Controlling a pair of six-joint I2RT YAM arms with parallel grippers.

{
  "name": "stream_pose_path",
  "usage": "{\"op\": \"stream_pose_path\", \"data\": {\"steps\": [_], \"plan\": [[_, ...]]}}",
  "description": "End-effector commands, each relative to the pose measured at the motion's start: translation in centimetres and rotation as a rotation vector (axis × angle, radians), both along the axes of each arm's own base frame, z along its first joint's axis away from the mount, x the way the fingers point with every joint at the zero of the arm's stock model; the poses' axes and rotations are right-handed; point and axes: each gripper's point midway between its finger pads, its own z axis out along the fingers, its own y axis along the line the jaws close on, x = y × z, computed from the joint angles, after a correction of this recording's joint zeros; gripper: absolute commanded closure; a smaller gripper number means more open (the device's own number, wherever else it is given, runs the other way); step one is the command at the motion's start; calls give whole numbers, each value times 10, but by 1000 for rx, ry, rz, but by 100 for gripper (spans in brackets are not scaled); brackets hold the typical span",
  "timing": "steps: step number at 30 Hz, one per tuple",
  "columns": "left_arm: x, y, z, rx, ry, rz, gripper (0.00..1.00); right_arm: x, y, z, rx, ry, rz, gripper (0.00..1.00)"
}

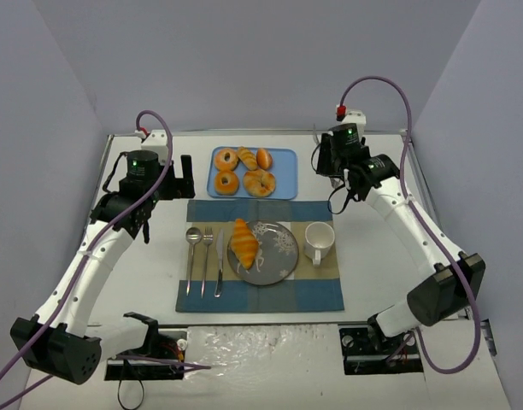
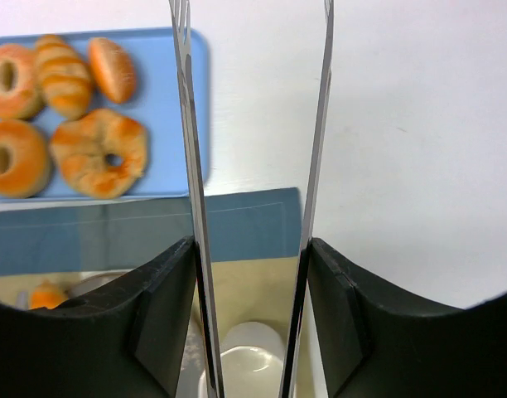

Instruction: Place the bread

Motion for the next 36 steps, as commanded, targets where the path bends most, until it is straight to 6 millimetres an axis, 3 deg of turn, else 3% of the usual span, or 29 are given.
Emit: {"op": "stream_pose_path", "data": {"steps": [1, 6, 12, 21, 36], "plan": [[6, 0, 41, -33, -116, 4, 3, 48, -48, 9, -23, -53, -144, 50], [5, 1, 41, -31, -117, 6, 3, 80, -99, -25, -33, -14, -275, 51], [5, 1, 43, -30, -123, 7, 3, 109, -134, -74, -37, 30, -344, 51], [5, 2, 43, -28, -122, 12, 3, 128, -141, -143, -47, 144, -344, 52], [6, 1, 41, -28, -117, 7, 3, 111, -151, -217, -51, 294, -373, 46]]}}
